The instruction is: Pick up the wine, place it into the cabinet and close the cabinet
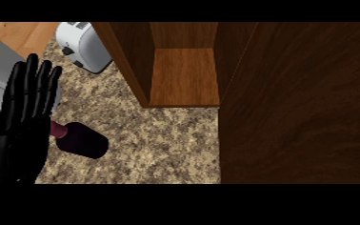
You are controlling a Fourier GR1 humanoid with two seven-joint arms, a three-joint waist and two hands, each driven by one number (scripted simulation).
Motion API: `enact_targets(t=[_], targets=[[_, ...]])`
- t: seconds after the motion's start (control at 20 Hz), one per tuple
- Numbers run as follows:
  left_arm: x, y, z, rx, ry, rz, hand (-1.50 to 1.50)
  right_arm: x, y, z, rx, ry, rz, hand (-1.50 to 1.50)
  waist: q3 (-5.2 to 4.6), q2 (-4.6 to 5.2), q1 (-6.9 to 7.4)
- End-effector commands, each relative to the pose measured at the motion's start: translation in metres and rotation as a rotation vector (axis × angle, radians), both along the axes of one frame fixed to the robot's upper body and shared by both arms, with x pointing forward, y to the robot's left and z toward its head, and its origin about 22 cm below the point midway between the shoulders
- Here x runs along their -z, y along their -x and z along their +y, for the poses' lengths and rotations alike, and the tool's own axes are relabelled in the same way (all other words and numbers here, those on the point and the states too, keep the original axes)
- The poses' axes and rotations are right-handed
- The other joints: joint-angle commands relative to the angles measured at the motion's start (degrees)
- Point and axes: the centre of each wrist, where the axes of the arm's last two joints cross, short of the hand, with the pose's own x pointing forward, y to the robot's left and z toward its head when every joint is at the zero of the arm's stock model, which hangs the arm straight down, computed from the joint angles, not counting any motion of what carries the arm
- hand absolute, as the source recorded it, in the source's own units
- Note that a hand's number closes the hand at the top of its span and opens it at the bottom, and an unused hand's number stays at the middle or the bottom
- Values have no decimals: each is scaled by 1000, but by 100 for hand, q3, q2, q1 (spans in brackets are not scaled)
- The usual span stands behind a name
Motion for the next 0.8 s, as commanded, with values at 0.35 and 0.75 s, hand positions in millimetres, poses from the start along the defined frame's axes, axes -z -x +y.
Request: enact_targets(t=[0.35,0.75], targets=[[38,45,-23,273,227,215,-150,7,34,14,-235,-35,167,-150,26,145,103],[4,71,-24,298,229,243,-150,-21,62,1,-277,-10,197,-150,33,154,90]])
